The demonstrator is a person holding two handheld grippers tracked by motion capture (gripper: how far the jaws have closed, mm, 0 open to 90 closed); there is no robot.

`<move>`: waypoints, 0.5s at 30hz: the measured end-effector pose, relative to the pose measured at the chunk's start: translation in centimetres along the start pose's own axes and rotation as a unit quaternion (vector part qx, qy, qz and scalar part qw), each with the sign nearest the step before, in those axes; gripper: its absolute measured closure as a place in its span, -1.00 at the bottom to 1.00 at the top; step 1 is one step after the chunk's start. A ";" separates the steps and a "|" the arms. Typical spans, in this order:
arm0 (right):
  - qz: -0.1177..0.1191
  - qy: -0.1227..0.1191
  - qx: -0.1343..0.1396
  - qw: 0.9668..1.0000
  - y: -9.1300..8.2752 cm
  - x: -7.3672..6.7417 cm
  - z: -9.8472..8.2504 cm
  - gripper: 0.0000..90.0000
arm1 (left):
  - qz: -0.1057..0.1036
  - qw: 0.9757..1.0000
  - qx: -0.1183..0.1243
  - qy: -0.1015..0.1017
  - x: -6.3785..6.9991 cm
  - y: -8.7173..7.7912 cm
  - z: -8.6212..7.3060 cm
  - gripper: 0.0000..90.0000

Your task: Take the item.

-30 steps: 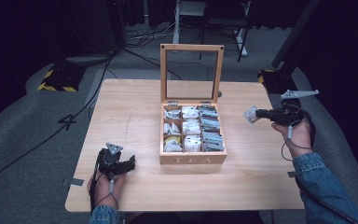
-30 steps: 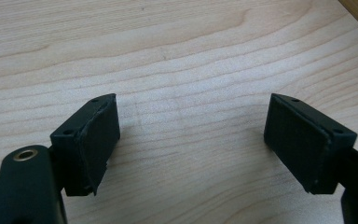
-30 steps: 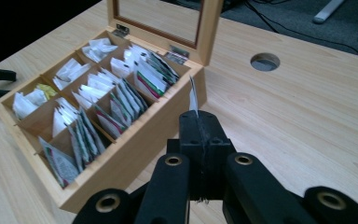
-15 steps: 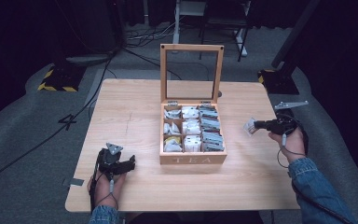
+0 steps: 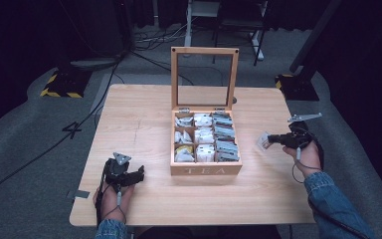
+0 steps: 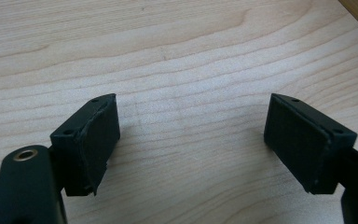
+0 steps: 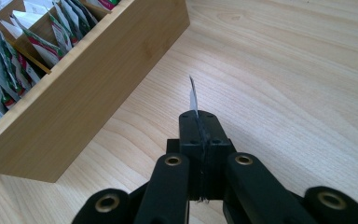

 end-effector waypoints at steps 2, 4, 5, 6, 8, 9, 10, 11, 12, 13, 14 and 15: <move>0.000 0.003 0.000 1.000 0.2 0.0 -0.1 0.99 | 0.000 1.000 0.000 0.000 0.0 0.0 0.0 -0.58; -0.001 0.003 -0.002 1.000 0.3 0.1 -0.3 0.99 | 0.000 1.000 0.000 0.000 0.0 0.0 0.0 -0.58; -0.001 0.005 -0.003 1.000 0.3 0.1 -0.3 0.99 | 0.000 1.000 0.000 0.000 0.0 0.0 0.0 -0.58; -0.001 0.005 -0.003 1.000 0.3 0.1 -0.3 0.99 | 0.000 1.000 0.000 0.000 0.0 0.0 0.0 -0.58; 0.001 0.008 -0.006 1.000 0.4 0.1 -0.5 0.99 | 0.000 1.000 0.000 0.000 0.0 0.0 0.0 -0.58; 0.000 0.010 -0.007 1.000 0.5 0.2 -0.6 0.99 | 0.000 1.000 0.000 0.000 0.0 0.0 0.0 -0.58; 0.000 0.012 -0.008 1.000 0.5 0.2 -0.6 0.99 | 0.000 1.000 0.000 0.000 0.0 0.0 0.0 -0.58; 0.000 0.012 -0.008 1.000 0.5 0.2 -0.6 0.99 | 0.000 1.000 0.000 0.000 0.0 0.0 0.0 -0.58; 0.000 0.012 -0.008 1.000 0.5 0.2 -0.7 0.99 | 0.000 1.000 0.000 0.000 0.0 0.0 0.0 -0.58; -0.004 0.012 -0.011 1.000 0.5 0.4 -0.8 0.98 | 0.000 1.000 0.000 0.000 0.0 0.0 0.0 -0.58; -0.004 0.012 -0.011 1.000 0.5 0.4 -0.8 0.98 | 0.000 1.000 0.000 0.000 0.0 0.0 0.0 -0.58; -0.008 0.011 -0.013 1.000 0.5 0.5 -0.9 0.98 | 0.000 1.000 0.000 0.000 0.0 0.0 0.0 -0.58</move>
Point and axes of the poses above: each handheld gripper's, and its own axes: y roughly forward along the jaws, z roughly out of its top, x roughly to its right, the point moved 10 cm from there along y, roughly forward along the jaws, and after that the axes turned 4 degrees about x, right-handed, at the moved point
